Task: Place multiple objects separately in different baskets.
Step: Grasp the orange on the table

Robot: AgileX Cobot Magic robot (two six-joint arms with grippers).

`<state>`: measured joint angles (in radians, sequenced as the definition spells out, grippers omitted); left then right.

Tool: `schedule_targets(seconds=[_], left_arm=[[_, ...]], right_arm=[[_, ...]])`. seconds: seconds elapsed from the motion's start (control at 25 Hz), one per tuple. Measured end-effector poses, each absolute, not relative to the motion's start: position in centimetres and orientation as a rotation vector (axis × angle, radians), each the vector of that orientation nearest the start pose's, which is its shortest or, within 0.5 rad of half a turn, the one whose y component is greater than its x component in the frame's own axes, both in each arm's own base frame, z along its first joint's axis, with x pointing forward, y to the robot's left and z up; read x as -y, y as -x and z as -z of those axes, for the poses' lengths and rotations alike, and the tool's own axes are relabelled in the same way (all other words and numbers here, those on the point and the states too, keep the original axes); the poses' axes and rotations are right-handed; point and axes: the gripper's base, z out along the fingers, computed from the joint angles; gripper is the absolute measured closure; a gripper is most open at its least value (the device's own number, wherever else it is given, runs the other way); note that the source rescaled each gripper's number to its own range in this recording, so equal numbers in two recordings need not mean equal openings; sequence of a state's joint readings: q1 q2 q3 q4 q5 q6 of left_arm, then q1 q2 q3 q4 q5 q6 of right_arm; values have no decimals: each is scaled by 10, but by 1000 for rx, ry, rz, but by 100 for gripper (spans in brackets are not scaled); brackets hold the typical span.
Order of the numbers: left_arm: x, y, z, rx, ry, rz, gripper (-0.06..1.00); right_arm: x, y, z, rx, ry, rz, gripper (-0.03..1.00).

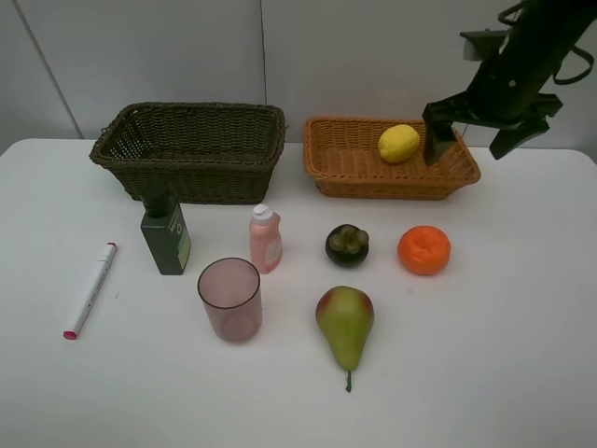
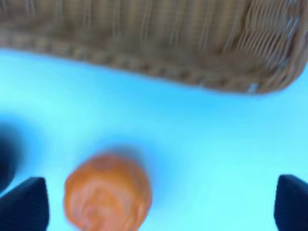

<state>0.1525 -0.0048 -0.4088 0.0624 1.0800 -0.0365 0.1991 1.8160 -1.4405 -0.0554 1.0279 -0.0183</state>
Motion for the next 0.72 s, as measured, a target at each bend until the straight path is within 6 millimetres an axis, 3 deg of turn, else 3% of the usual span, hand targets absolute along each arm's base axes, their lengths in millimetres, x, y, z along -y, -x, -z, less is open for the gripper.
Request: schedule_targets(seconds=[0.24,0.72], left_arm=[[-5,-2,-250,-2142,203,-144,-5],[-5,-2,-250,-2142,203,-144,-5]], right_arm=[[-77,-353,-224,-2957,343,-25,-3],[-77,-333,-174,-2941,291,-92,-3]])
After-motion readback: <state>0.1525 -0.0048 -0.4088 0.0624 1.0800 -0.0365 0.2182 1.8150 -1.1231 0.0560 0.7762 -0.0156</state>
